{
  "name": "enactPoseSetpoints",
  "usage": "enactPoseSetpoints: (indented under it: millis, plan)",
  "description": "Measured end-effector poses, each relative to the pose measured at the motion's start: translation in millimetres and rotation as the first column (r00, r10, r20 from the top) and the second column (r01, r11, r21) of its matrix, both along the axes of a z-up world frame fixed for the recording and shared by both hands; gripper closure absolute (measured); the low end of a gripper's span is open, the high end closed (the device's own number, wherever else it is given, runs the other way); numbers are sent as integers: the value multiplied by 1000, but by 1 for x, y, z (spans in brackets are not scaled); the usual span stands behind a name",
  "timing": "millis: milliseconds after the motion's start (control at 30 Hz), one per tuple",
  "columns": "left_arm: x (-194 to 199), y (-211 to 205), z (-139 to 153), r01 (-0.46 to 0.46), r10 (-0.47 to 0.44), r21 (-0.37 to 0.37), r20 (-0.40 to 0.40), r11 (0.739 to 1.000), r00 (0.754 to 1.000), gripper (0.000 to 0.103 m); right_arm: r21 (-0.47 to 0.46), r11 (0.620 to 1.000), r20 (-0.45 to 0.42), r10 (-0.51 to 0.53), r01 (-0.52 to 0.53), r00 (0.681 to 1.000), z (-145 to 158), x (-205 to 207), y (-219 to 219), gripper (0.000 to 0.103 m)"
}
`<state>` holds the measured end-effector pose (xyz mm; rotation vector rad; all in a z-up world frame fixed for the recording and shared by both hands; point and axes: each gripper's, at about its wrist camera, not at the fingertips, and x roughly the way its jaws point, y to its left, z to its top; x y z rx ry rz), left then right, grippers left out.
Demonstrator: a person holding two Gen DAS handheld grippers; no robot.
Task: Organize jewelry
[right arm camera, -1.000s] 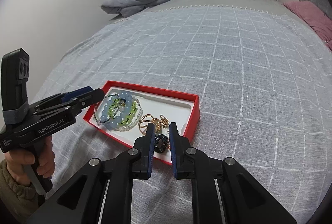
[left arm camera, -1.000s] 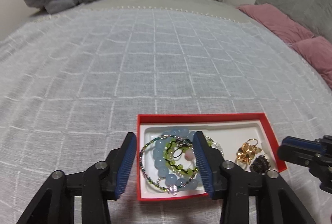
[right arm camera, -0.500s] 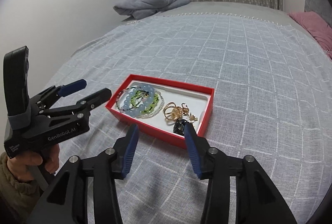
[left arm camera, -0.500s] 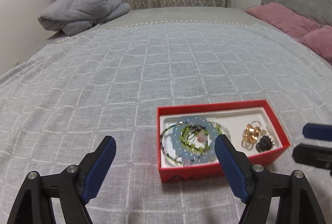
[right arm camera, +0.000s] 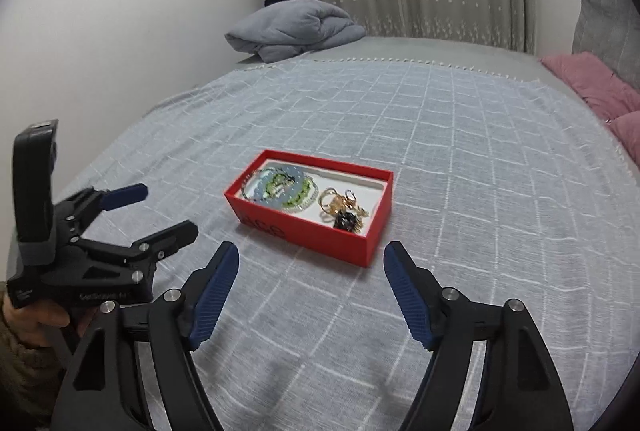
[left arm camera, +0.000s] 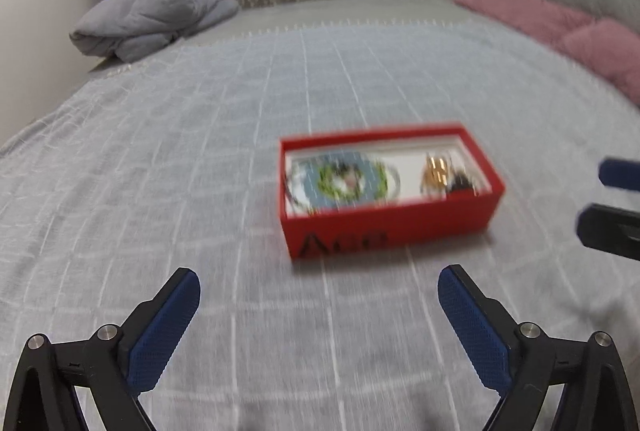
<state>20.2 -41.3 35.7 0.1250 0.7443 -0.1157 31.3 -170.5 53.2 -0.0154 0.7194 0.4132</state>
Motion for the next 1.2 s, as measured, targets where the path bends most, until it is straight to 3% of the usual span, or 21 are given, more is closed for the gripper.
enactPoseSetpoints:
  millis: [200,500,567,700,1200]
  plan:
    - [2,7,-7,-48,47,-13,-42,999,998,4,-22,1000,-32,13,-13,999,-13,-1,11,25]
    - [11,18,-15,-139,135,-42,-83,989,987,1,-27,998,-90,-59,57,994,-26,6,12,22]
    - [14,19,-19,-151,146,-35,-104,988,984,1,-37,998,-103,-58,54,993,-29,6,16,19]
    - [17,19,-23,-155,150,-34,-118,987,982,1,-87,996,-78,-41,34,996,-32,3,26,0]
    - [17,18,-24,-180,174,-45,-111,983,978,1,-100,988,-101,-132,122,986,-38,6,23,0]
